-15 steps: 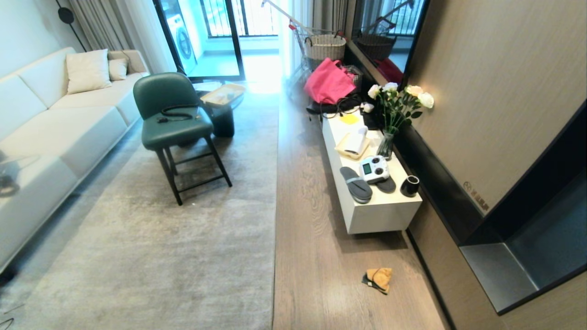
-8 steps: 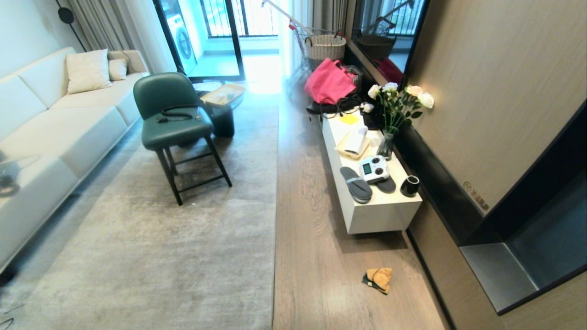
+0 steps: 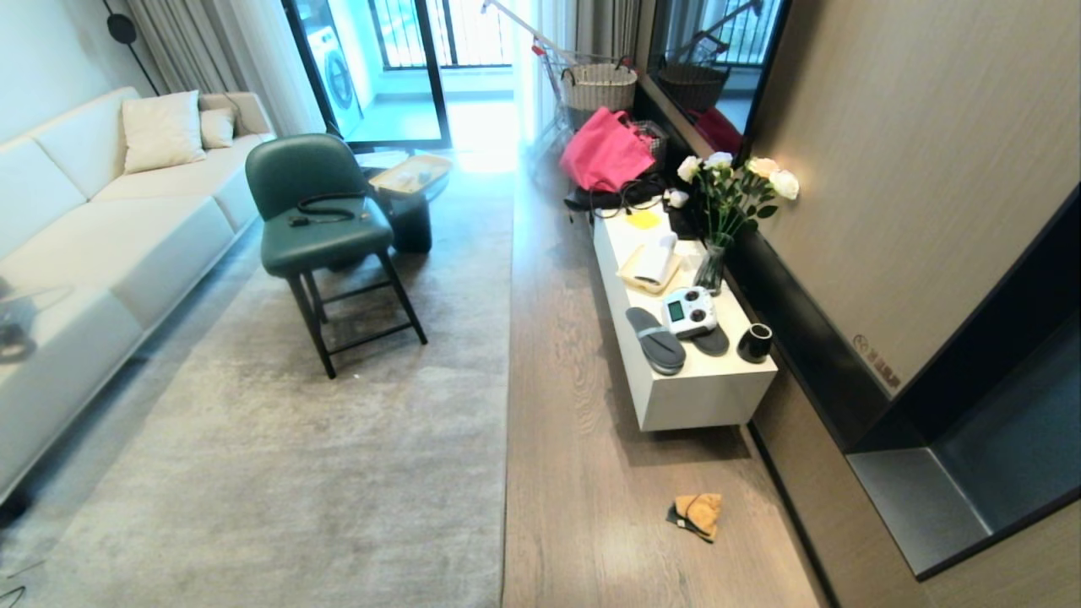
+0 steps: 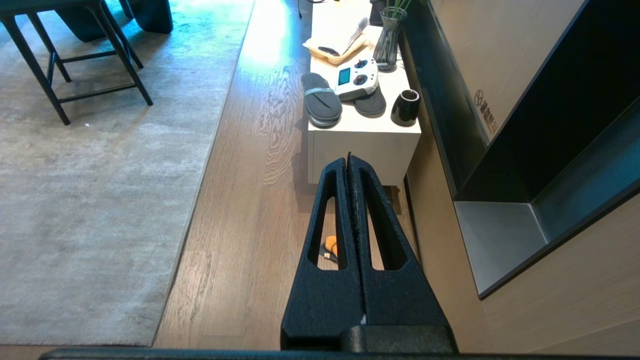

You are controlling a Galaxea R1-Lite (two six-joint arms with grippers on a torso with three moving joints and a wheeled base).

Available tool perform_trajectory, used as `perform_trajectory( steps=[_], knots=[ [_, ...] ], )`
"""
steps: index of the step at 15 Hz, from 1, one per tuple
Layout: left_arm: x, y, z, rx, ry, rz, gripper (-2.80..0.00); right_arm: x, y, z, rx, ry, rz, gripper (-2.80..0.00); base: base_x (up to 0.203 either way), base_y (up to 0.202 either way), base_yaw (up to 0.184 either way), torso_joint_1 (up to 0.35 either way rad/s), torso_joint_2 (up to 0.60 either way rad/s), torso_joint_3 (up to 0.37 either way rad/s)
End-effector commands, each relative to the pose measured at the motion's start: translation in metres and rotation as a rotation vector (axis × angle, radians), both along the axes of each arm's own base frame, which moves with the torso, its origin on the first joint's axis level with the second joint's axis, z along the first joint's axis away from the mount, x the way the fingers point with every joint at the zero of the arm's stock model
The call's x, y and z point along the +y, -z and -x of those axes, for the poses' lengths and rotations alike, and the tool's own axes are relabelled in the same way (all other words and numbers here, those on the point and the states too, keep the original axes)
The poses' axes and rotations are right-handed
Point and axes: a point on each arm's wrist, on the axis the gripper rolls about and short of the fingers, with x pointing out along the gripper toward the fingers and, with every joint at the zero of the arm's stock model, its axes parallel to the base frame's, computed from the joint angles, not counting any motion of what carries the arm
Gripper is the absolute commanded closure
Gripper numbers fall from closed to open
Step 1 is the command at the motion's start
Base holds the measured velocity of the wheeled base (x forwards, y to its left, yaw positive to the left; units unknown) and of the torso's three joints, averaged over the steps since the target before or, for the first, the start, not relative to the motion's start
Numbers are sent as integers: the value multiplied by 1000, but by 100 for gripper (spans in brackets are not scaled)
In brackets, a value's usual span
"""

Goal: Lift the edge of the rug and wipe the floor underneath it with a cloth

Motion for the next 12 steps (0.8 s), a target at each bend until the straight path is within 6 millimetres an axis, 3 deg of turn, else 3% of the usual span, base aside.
perform_trajectory(
  steps=[1, 12],
  knots=[
    [0, 0, 0, 0, 0, 0, 0, 0, 0, 0, 1, 0, 1, 0, 0, 0, 0, 0, 0, 0],
    [0, 0, 0, 0, 0, 0, 0, 0, 0, 0, 1, 7, -7, 0, 0, 0, 0, 0, 0, 0]
  ],
)
